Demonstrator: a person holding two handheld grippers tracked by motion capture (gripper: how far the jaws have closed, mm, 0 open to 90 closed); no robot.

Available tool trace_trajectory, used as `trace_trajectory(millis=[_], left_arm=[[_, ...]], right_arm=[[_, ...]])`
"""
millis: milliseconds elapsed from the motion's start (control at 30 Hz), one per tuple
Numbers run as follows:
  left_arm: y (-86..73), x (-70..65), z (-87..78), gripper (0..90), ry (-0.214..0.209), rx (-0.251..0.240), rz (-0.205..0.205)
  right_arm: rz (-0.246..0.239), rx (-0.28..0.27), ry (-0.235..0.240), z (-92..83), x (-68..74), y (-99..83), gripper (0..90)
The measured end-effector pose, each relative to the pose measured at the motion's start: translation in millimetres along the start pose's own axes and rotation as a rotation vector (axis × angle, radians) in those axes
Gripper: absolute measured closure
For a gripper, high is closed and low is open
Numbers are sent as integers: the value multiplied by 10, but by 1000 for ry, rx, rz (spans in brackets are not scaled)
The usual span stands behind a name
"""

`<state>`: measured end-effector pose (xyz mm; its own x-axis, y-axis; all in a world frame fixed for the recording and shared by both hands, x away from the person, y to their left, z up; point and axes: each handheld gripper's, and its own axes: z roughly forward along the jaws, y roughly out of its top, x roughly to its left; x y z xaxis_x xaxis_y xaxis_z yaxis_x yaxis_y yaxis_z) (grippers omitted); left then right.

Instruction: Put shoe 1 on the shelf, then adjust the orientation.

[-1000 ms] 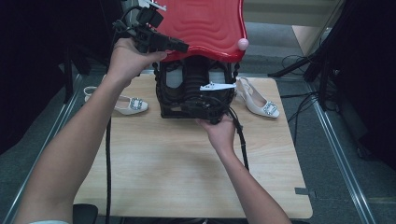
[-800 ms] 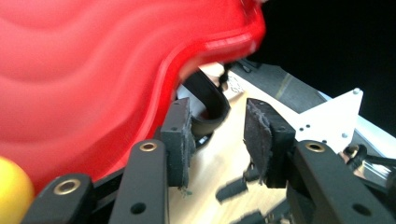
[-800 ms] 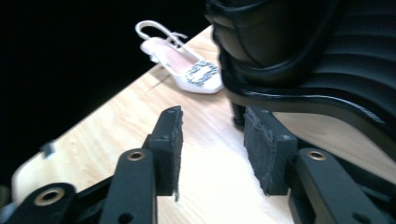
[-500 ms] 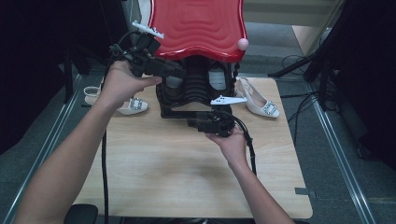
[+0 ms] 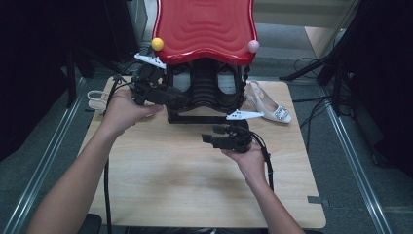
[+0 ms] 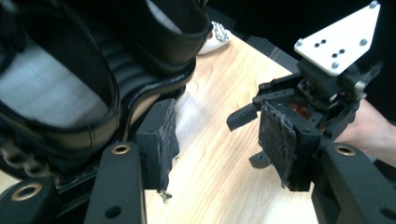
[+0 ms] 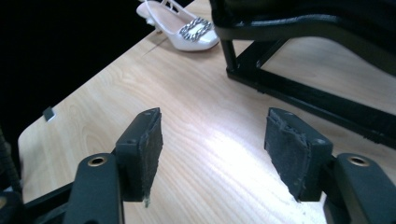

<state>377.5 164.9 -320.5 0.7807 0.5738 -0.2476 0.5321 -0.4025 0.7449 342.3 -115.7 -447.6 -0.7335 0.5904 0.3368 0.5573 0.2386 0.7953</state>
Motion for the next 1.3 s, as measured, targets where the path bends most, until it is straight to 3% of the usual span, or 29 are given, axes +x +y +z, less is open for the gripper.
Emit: trace_trajectory(millis=[300, 367, 400, 567, 733, 900, 967, 1033, 1100, 1200, 1300], left_arm=[[-364, 125, 56, 452, 12, 1, -43], [-433, 142, 48, 452, 19, -3, -45], [-470, 151, 46, 452, 21, -6, -45], [-675, 204, 85, 443, 37, 9, -62], [-875, 266, 176, 472, 50, 24, -69], [-1079, 349, 220, 519, 53, 23, -98], [-1164, 388, 235, 556, 66, 29, -123], [-1248, 446, 234, 724, 65, 20, -143], [-1291, 487, 240, 807, 75, 34, -149], [-1375, 571, 234, 884, 70, 31, -155], [-1439, 663, 248, 900, 76, 43, -162]], right_arm=[[51, 53, 2, -38, -67, -156, 348], [60, 69, 33, -55, -80, -187, 321], [66, 64, 64, -68, -86, -204, 306], [49, 46, 62, -151, -88, -267, 301], [-7, 15, 33, -251, -66, -342, 409], [4, 12, 29, -321, -111, -408, 466], [11, 15, 22, -336, -137, -432, 474], [22, -6, 8, -369, -163, -458, 490], [33, -9, 11, -374, -189, -468, 488], [23, 22, -9, -359, -204, -489, 476], [28, 31, 1, -336, -216, -500, 474]])
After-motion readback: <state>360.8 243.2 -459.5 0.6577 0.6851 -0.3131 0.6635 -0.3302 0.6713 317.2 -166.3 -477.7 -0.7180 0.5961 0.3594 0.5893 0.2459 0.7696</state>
